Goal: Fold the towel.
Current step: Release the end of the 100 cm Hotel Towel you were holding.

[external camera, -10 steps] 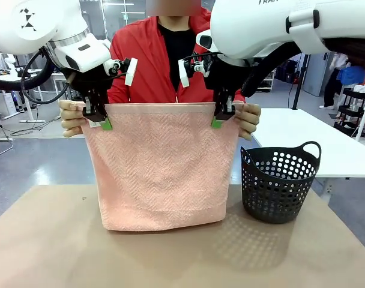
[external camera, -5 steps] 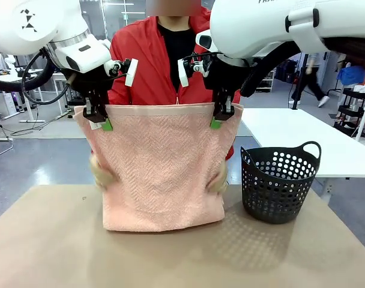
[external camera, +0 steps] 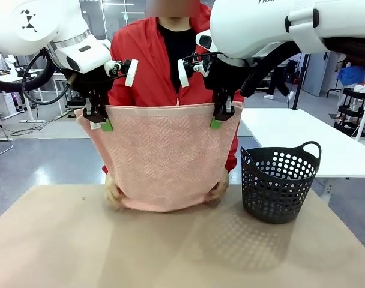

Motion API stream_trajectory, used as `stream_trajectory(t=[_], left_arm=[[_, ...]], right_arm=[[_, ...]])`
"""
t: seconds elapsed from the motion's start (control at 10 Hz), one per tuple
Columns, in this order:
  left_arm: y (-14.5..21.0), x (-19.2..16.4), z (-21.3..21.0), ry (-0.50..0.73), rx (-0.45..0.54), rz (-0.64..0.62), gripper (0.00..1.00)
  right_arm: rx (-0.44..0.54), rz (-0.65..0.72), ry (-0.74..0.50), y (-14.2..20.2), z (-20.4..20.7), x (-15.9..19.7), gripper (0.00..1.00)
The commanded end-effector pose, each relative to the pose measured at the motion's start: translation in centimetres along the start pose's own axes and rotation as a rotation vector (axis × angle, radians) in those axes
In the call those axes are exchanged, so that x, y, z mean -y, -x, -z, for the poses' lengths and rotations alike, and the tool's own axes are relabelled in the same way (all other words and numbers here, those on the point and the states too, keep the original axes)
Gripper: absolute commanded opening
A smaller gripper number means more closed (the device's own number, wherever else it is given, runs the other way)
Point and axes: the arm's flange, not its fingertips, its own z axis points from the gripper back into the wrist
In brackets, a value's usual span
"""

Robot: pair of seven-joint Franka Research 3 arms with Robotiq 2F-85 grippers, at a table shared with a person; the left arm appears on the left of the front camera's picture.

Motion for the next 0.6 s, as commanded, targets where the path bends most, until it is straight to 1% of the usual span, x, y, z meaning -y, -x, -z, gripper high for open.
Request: stream_trajectory(t=[0.0,0.5], left_arm=[[0.13,-0.08,-0.21,-0.006,-0.002,-0.003,0.0],[0.13,-0.08,-0.21,-0.006,-0.002,-0.003,0.0]], right_arm=[[-0.006,-0.003,0.004,0.09,-0.06,0.05,0.0],[-0.006,-0.003,0.004,0.09,-0.06,0.05,0.0]])
